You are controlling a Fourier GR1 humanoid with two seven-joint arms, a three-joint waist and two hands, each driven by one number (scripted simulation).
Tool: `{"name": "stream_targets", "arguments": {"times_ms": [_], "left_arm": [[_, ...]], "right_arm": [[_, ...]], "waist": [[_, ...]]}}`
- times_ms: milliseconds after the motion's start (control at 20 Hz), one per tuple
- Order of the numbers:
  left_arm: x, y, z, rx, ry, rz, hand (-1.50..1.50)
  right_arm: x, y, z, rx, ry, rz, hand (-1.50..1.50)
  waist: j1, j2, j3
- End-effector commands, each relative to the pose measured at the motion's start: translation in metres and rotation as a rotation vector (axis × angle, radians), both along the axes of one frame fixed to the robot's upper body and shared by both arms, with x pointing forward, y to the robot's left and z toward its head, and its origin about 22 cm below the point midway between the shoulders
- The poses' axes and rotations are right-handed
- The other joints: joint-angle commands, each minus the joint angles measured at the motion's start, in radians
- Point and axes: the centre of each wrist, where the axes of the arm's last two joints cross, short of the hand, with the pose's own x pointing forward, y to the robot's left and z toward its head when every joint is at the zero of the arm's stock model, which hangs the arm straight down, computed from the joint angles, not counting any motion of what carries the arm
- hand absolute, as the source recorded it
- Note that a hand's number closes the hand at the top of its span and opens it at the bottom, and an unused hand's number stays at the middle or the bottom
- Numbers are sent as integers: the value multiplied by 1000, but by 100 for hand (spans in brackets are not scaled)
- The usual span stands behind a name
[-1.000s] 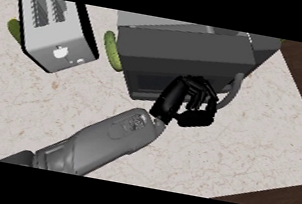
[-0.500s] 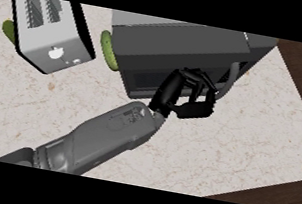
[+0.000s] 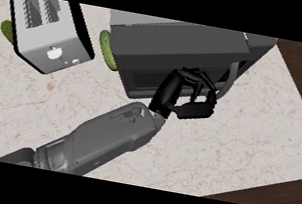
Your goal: Pick up the milk, place it into the microwave and close the microwave
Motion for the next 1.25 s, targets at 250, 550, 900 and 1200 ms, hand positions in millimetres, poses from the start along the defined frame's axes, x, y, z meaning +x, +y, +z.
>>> {"name": "stream_targets", "arguments": {"times_ms": [250, 550, 900, 1200], "left_arm": [[27, 12, 7, -19, -16, 144, 150], [27, 11, 6, -28, -42, 152, 150], [28, 13, 4, -39, -43, 172, 150], [28, 12, 4, -47, -63, 184, 150]], "right_arm": [[1, 3, 11, -11, -19, 71, -150], [3, 3, 16, -10, -31, 106, -150], [2, 6, 19, -9, -34, 126, -150], [1, 6, 20, -1, -21, 140, -150]], "waist": [[-10, 17, -2], [-23, 21, -1], [-30, 24, -1], [-37, 26, -1]]}}
